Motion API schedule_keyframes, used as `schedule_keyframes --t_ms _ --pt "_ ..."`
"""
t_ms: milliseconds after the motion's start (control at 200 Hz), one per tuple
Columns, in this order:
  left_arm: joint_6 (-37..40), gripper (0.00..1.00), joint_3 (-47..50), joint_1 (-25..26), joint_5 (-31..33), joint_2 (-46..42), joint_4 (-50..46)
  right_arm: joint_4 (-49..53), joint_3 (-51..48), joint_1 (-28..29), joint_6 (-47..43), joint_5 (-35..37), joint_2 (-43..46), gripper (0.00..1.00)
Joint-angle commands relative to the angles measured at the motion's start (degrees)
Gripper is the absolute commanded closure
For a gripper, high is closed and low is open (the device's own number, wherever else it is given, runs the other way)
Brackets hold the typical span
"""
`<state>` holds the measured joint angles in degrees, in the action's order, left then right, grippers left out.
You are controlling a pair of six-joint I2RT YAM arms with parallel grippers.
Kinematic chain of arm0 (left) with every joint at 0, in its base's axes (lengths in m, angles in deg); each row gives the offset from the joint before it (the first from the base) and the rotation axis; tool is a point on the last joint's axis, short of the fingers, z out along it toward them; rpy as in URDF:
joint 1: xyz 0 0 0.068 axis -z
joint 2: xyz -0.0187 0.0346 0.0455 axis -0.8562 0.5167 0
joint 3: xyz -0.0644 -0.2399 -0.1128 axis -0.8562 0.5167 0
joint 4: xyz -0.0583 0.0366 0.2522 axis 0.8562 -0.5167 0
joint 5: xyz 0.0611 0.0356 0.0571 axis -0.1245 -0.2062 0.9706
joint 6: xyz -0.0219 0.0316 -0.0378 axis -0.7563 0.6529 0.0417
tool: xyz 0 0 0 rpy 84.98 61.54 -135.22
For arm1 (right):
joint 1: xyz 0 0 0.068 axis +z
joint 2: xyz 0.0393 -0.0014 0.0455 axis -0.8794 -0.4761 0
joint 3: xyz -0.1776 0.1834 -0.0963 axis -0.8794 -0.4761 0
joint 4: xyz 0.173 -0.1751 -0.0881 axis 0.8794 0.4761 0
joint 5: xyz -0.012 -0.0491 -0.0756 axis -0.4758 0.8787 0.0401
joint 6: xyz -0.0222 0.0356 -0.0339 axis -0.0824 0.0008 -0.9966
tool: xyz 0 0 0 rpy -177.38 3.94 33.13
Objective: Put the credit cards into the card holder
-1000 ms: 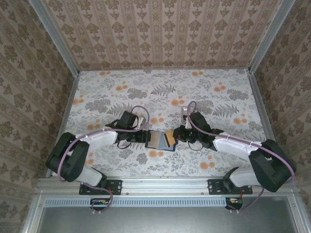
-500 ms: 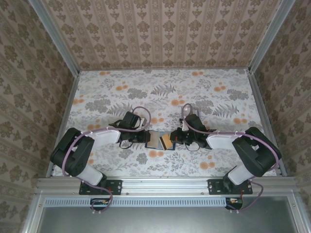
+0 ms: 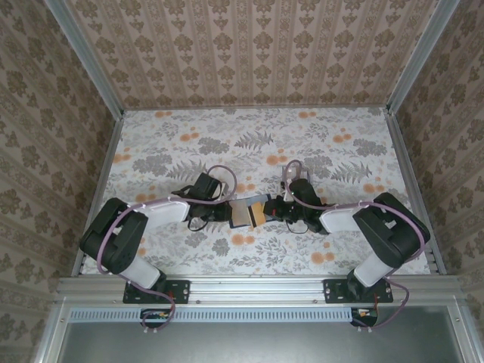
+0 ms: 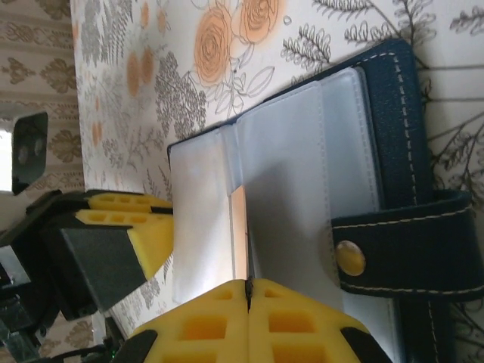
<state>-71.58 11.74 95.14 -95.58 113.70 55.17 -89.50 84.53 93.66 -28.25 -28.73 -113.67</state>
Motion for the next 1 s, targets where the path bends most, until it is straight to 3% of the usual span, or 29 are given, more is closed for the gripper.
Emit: schedule_keyframes --t_ms 0,290,560,995 --pt "-1.1 0.83 1.2 0.7 1.7 -0.2 -1.3 -3.5 -1.2 0.2 2.5 1.3 -2.9 1.00" --pt "-0.6 0.83 1.6 0.9 6.2 -1.1 -2.0 -1.5 1.1 -0.2 -6.6 0.1 -5.7 1.00" --pt "0.7 0.83 -0.6 1.6 9.7 -0.6 -4.8 2.7 4.3 -4.3 -12.7 -8.6 -7.4 1.00" --pt "-1.5 0.90 1.6 1.7 11.1 -2.0 -1.1 4.4 6.9 -4.1 -14.4 -6.3 -6.9 1.00"
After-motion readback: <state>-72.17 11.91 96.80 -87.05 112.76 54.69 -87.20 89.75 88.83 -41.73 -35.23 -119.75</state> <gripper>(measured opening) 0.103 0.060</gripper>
